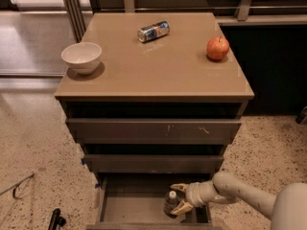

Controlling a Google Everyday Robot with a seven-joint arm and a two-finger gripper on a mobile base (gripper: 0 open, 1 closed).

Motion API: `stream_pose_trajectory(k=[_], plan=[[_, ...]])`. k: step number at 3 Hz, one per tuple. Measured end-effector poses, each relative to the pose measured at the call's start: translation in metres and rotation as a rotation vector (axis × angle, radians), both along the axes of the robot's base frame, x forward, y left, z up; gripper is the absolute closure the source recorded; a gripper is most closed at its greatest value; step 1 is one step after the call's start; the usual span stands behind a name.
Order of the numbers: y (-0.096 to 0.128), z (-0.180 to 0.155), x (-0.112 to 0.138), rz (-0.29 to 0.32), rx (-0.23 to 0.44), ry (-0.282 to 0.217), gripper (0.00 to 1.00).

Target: Pick blue plastic bottle from bottom drawer and place on counter

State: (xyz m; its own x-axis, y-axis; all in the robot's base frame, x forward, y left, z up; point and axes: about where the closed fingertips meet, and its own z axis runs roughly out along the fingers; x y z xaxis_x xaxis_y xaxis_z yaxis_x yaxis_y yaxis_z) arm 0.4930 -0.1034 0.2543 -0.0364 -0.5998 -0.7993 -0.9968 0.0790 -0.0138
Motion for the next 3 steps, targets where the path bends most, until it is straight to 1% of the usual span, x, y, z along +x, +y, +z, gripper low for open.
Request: stream_pose_trajectory(k=[1, 2, 3], plan=[[0.0145, -0.0093, 0.0041, 0.023, 0.028, -0.009, 0.29], [0.0145, -0.0097, 0.0042, 0.022, 0.028, -0.009, 0.48], [0.0145, -0.0097, 0.0042, 0.022, 0.028, -0.009, 0.71]])
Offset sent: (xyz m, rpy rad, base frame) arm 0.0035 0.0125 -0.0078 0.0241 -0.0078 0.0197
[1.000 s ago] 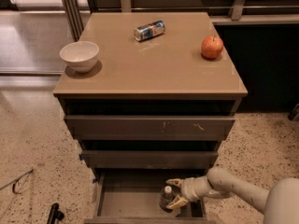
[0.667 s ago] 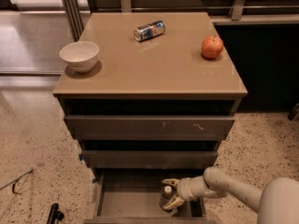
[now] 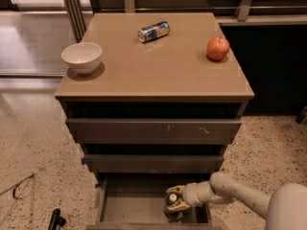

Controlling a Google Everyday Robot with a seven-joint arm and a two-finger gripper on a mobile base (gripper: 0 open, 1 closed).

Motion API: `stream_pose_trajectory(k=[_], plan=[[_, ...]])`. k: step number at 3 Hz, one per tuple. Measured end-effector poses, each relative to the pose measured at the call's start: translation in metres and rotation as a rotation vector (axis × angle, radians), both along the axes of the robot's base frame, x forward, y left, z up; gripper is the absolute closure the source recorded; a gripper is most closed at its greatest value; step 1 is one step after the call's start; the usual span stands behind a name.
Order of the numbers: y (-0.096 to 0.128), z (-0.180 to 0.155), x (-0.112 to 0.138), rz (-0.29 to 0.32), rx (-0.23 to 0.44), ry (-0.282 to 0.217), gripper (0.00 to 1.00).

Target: Pick blue plastic bottle from bottom drawer and place on counter

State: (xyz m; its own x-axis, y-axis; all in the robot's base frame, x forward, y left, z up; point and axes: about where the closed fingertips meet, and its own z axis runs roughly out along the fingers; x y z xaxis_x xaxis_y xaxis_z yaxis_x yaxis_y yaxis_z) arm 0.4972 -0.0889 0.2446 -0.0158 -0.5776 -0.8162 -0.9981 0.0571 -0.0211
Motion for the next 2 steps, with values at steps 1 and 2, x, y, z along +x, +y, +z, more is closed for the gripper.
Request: stream_pose_trajectory(k=[1, 2], plan=[[0.0001, 0.0, 0.0, 0.0, 0.0, 0.0, 0.95], [0.0001, 0.0, 0.0, 0.0, 0.0, 0.0, 1.0]])
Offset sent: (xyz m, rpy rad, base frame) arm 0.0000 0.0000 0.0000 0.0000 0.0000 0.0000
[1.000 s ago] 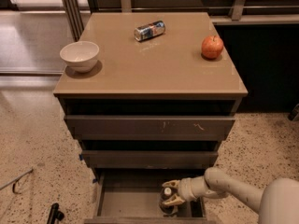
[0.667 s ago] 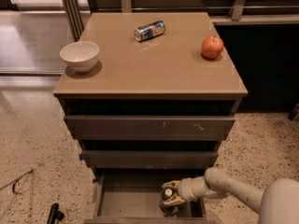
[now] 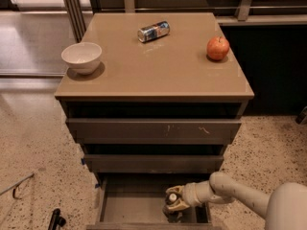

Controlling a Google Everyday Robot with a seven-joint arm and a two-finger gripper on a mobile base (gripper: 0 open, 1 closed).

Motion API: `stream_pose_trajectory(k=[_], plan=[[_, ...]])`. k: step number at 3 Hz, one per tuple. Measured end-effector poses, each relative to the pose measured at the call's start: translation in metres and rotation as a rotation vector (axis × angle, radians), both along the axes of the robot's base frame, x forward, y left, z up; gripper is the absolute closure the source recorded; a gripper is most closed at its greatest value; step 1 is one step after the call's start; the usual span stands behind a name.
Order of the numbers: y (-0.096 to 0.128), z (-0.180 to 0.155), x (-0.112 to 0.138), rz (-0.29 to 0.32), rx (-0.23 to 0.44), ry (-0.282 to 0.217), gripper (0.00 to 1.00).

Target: Pick blue plastic bottle from bottom drawer and place on counter

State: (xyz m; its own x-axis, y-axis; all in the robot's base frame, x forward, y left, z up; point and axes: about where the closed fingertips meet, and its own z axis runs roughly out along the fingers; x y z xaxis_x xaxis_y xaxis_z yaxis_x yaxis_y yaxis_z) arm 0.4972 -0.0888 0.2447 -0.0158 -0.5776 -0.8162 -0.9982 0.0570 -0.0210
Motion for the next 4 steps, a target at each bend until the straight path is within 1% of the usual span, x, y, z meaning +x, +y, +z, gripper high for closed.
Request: stream_pose_trajectory(k=[1, 2, 3, 4], plan=[[-0.002, 0.024, -0.004, -0.012, -0.003, 0.002, 1.0], [-0.006, 0.079, -0.013, -0.06, -0.018, 0.032, 1.0], [0.01, 0.148, -0.045, -0.061, -0.029, 0.132, 1.0], [0.033, 0.223, -0.076, -0.028, -0.047, 0.215, 1.0]])
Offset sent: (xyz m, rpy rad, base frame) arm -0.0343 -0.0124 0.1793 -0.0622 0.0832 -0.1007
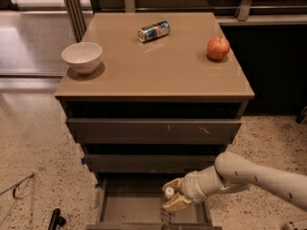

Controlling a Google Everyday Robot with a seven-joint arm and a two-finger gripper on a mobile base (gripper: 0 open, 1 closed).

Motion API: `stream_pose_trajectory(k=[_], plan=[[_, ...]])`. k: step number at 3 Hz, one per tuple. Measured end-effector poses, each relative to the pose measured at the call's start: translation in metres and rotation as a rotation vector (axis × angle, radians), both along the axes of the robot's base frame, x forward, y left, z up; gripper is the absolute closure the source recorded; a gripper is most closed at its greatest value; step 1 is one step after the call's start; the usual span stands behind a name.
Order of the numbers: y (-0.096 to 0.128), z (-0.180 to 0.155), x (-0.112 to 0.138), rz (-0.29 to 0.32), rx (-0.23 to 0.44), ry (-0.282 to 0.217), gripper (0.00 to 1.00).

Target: Pick blue plastic bottle from bottom drawer and place on counter

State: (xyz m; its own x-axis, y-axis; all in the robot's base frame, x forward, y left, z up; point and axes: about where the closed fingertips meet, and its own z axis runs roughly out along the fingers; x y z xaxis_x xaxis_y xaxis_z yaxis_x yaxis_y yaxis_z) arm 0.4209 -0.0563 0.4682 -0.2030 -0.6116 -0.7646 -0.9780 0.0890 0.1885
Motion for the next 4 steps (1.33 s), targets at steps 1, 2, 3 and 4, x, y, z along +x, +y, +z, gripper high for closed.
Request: stream_pose_trajectory(k=[1, 2, 3, 4], plan=[[-0.007, 0.046, 0.011, -0.001, -0.048, -0.05, 1.0], [-0.007, 0.047, 0.011, 0.0, -0.049, -0.052, 1.0], [-0.003, 0.081, 0.014, -0.005, -0.031, -0.074, 1.0], [0.012, 0.149, 0.01, 0.012, -0.014, -0.108, 1.0]])
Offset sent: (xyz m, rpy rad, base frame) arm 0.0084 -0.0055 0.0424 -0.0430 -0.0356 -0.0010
